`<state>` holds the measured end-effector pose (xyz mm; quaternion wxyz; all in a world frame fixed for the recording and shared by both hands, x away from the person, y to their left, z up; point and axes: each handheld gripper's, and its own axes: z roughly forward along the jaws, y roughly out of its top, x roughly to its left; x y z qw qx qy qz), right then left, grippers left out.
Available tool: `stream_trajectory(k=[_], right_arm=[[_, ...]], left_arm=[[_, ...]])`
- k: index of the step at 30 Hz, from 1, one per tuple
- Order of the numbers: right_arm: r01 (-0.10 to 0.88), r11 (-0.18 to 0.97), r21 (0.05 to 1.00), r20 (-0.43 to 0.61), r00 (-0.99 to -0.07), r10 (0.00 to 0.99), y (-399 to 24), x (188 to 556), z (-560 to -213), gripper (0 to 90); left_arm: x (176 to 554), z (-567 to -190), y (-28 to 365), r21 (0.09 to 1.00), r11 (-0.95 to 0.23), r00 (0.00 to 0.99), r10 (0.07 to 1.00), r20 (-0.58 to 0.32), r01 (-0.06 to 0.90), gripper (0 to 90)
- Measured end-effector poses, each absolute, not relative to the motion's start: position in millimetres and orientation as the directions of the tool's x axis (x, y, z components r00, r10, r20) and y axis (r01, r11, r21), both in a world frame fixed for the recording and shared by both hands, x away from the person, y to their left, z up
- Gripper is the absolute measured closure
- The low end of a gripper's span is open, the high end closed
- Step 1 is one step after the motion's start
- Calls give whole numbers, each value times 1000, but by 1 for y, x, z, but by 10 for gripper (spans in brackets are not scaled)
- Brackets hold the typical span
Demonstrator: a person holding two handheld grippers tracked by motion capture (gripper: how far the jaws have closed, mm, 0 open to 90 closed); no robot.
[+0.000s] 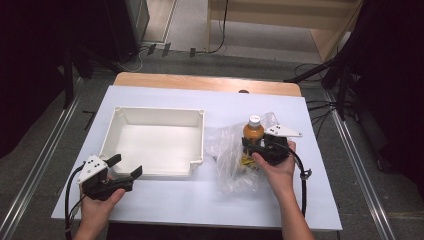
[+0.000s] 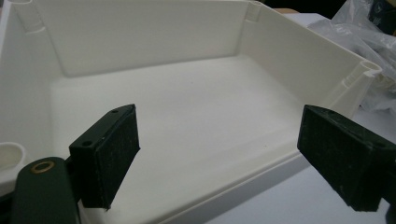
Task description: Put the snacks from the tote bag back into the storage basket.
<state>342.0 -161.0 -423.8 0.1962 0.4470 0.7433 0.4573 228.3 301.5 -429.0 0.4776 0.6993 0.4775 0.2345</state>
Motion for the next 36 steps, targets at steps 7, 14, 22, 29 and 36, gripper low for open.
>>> stream_trajectory(k=[7, 14, 22, 29, 36], right_arm=[[457, 170, 873, 116, -532, 839, -163, 337, -410, 384], [434, 157, 887, 113, -533, 838, -166, 332, -399, 385], [408, 145, 901, 111, -540, 834, -168, 328, -386, 388], [391, 152, 908, 98, -551, 829, -166, 324, -374, 390], [375, 147, 915, 96, -556, 825, -162, 320, -363, 390]], left_arm=[[228, -429, 303, 893, -83, 432, 892, -131, 443, 129], [228, -429, 303, 892, -83, 430, 893, -131, 444, 130], [228, -429, 303, 892, -82, 430, 893, -132, 444, 130], [228, -428, 303, 894, -79, 427, 895, -131, 441, 130], [227, -427, 305, 895, -74, 423, 896, -134, 439, 131]])
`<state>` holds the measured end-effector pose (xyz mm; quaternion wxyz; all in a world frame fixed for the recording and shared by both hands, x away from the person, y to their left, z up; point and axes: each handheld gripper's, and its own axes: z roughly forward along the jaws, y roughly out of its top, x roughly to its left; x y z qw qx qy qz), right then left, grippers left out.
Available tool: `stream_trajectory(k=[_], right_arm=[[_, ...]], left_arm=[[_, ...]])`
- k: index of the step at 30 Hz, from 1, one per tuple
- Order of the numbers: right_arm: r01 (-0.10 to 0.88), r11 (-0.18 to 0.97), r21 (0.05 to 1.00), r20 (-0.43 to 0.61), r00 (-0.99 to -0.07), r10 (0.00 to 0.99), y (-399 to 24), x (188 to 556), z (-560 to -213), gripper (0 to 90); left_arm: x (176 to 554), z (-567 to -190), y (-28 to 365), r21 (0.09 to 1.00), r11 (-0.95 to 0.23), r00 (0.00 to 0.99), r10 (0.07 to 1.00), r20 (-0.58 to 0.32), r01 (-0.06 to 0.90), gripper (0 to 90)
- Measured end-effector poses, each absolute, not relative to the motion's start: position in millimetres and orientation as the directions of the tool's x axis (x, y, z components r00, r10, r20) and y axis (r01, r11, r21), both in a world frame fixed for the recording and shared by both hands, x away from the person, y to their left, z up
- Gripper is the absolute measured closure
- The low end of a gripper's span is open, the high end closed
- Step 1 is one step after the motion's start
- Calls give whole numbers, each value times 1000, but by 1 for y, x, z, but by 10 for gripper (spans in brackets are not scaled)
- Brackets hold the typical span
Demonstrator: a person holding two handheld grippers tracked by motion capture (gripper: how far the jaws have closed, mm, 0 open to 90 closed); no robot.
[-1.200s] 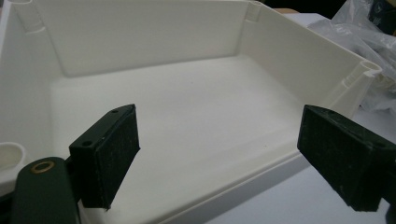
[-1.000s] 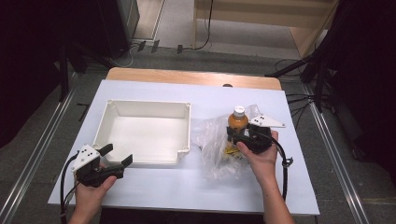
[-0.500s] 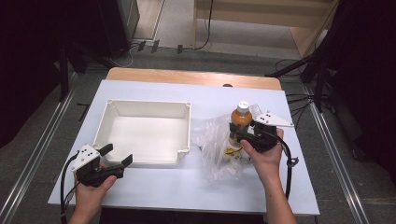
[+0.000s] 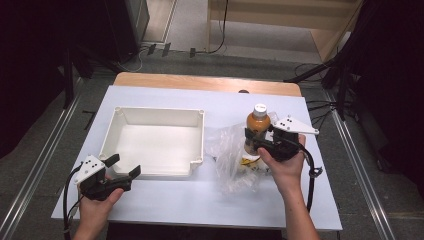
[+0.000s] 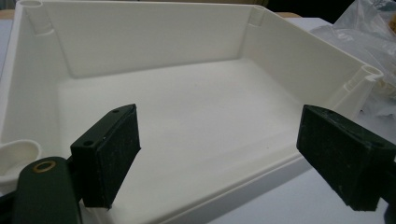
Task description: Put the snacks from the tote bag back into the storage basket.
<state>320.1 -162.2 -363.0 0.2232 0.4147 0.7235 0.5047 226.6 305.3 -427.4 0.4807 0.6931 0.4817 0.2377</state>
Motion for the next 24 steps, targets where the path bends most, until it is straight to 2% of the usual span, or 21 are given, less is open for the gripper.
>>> stream_trajectory(k=[24], right_arm=[[366, 178, 914, 102, -629, 770, -104, 338, -365, 389]], left_arm=[[224, -426, 312, 901, -64, 413, 901, -133, 429, 132]])
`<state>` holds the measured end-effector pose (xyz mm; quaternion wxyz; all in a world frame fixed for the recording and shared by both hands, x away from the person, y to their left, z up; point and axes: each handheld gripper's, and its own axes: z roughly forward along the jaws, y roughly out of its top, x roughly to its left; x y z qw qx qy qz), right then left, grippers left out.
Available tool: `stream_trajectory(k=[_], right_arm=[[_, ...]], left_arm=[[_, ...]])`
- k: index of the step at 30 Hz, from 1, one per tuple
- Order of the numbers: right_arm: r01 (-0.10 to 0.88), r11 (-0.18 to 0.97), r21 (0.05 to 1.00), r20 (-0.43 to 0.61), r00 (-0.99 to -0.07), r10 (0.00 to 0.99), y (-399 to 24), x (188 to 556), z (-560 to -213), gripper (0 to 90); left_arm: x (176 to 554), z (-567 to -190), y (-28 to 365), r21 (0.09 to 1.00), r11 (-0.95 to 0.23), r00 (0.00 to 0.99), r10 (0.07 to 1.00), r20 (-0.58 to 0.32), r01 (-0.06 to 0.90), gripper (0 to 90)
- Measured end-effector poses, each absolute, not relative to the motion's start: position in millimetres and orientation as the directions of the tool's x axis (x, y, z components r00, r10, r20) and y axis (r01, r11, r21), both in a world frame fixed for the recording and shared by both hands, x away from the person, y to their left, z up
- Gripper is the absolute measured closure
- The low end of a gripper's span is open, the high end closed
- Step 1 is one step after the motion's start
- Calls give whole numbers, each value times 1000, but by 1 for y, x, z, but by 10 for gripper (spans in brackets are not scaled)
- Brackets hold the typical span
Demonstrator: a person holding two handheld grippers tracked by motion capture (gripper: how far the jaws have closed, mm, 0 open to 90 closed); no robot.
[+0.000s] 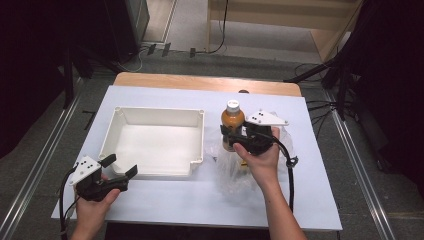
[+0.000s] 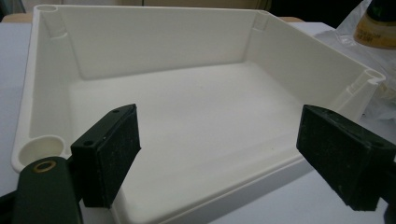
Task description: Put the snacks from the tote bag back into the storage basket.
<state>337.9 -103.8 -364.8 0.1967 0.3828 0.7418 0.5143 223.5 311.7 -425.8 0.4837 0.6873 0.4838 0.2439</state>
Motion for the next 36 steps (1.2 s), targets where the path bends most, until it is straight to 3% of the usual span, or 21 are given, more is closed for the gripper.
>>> stream_trajectory(k=[36], right_arm=[[371, 190, 909, 117, -665, 738, -55, 351, -370, 387]], left_arm=[[221, -425, 317, 904, -62, 430, 892, -140, 422, 133]])
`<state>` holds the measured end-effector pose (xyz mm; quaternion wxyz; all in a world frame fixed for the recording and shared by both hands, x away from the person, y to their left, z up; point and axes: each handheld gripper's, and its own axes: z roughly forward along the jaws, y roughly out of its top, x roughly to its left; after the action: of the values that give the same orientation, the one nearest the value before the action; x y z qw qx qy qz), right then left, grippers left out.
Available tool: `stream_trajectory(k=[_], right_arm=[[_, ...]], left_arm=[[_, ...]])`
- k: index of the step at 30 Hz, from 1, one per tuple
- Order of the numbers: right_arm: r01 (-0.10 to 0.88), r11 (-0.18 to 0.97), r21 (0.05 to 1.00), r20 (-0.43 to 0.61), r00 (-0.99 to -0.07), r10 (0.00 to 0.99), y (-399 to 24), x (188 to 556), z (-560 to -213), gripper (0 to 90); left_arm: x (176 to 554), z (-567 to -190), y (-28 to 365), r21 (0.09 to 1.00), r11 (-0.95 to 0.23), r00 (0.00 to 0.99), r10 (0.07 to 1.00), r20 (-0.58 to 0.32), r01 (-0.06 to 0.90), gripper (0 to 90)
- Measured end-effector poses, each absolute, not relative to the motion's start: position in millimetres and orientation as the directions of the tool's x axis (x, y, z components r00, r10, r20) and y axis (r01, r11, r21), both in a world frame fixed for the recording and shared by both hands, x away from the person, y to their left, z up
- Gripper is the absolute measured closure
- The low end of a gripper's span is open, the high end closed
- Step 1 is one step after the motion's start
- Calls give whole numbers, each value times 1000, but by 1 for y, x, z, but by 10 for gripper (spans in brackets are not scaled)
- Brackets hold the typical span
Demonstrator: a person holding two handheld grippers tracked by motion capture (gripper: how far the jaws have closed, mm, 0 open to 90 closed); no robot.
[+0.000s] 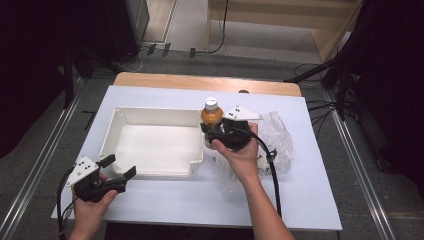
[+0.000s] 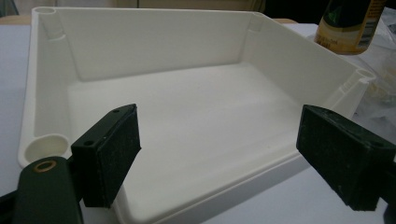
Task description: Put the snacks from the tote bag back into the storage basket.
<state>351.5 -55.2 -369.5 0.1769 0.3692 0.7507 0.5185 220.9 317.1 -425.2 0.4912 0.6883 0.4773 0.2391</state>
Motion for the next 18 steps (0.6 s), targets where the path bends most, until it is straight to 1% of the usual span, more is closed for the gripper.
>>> stream_trajectory(k=[12, 18], right_arm=[[348, 189, 918, 108, -680, 725, -45, 353, -359, 387], [347, 199, 917, 104, -687, 719, -38, 353, -359, 387]], left_arm=[[219, -426, 318, 903, -63, 430, 892, -140, 425, 134], [218, -424, 316, 906, -64, 440, 887, -140, 418, 134]])
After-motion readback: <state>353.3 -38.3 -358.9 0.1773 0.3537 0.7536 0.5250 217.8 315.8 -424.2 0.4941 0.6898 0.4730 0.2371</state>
